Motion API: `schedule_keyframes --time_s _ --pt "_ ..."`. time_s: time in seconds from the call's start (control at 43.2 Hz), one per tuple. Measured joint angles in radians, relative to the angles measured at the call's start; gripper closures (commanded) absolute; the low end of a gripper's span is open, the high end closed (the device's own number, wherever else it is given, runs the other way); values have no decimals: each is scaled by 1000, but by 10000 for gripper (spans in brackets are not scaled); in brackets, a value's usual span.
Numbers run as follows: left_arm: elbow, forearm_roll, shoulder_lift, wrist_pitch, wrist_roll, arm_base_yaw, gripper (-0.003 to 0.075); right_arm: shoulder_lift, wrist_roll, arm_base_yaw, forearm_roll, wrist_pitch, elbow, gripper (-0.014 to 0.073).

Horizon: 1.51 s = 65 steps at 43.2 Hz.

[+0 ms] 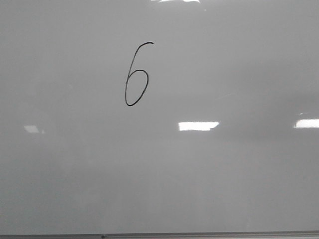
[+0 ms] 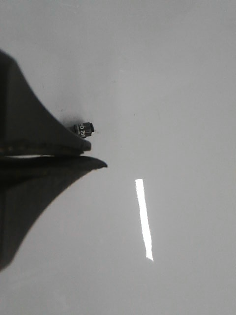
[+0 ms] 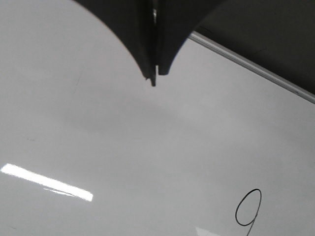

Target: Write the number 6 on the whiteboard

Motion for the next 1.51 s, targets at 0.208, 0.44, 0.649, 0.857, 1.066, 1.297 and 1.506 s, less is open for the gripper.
schedule_keyframes --time_s 0.208,0.44,0.649,0.857,1.066,1.297,1.506 --pt "9 6 -2 -4 0 0 741 0 2 0 0 0 0 662" --pt "119 164 -113 -8 -170 -23 741 0 2 0 0 0 0 662" --pt "321 213 -309 -8 -241 -28 741 0 2 0 0 0 0 662" --pt "479 214 -454 -40 -257 -28 741 0 2 0 0 0 0 662" --pt "533 215 -458 -183 -261 -28 741 0 2 0 0 0 0 662" --pt "533 215 -458 -204 -263 -28 741 0 2 0 0 0 0 662" --pt "533 215 -458 -204 -263 -28 741 0 2 0 0 0 0 662"
